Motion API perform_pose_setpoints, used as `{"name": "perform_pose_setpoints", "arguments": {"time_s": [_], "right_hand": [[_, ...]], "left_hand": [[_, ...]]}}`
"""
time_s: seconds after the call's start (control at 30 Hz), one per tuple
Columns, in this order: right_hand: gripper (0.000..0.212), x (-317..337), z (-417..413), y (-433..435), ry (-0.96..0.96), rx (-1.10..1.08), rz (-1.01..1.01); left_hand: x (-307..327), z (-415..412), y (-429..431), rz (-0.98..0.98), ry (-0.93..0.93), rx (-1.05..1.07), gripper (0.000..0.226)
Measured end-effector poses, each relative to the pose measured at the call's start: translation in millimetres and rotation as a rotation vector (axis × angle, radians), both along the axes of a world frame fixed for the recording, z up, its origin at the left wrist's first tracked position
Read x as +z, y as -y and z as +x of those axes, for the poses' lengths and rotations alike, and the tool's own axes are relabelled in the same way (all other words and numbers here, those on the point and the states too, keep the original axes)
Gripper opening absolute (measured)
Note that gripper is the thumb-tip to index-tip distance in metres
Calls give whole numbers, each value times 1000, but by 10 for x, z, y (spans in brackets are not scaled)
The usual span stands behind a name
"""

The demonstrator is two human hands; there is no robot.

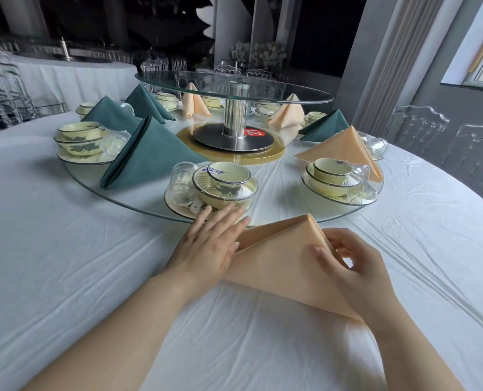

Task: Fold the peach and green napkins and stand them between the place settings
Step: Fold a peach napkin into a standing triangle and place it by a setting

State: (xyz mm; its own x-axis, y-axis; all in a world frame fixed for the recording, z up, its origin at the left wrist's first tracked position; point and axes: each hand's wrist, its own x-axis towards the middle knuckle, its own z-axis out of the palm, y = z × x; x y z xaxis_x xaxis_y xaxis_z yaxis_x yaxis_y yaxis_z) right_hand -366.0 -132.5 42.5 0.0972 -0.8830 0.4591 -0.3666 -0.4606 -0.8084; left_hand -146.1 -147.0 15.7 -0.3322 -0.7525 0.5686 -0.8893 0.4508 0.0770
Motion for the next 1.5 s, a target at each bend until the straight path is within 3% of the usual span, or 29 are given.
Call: {"name": "perform_pose_setpoints", "arguments": {"time_s": [0.17,0.33,0.63,0.7,0.8,0.87,1.0,1.07,1.2,1.33,1.5], "right_hand": [[11,31,9,-5,-49,-43,7],[12,207,-28,41,-240,6,-14],[48,456,60,186,-506,-9,-52],[48,559,26,182,-504,-62,-75],[31,768,-62,166,-451,-135,-95],[45,884,-81,190,-380,-205,-157],[33,947,82,398,-254,-326,-194],[43,888,248,591,-260,-395,-181],[41,747,563,998,-204,-457,-89],[21,649,797,1318,-178,-503,3],[12,578,1025,1576,-129,-522,103]], "left_hand": [[-28,2,0,136,82,26,47],[17,-29,-46,310,143,202,98],[38,64,-36,302,33,262,103],[39,66,-29,296,15,271,103],[51,52,-25,272,-10,277,103],[34,31,-15,255,-29,279,103],[20,10,3,232,26,282,102],[28,5,-6,236,21,273,102],[3,57,10,215,-42,226,97],[-54,100,70,134,-82,173,51],[-213,84,160,-104,-48,171,38]]}}
